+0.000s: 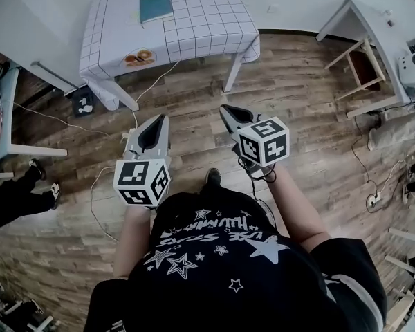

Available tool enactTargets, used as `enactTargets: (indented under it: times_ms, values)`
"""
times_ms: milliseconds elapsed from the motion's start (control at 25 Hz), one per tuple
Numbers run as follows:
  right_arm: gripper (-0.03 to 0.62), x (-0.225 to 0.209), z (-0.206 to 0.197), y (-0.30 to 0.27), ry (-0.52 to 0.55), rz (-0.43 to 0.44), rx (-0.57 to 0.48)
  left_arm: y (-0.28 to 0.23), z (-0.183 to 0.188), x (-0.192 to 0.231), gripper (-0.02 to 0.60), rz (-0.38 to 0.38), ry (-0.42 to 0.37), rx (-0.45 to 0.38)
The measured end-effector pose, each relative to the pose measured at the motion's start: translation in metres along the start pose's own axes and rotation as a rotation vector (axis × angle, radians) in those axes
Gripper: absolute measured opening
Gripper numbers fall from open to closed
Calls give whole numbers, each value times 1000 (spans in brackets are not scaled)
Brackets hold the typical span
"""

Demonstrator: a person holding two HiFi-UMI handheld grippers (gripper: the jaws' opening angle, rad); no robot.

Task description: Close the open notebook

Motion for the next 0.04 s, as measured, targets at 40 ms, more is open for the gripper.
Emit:
enactTargets:
  times_ms: [40]
  values:
    - [15, 6, 2, 1, 4, -11, -9, 5, 0, 0, 9, -7, -2, -3]
Point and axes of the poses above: the fingertips, and each gripper's own axes: y backward along the fingers, x to its left, z out of its top, the point moved 8 cm from there along y, backward along the fingers, and after that the axes turned 8 degrees about x, right-handed, at the moved point
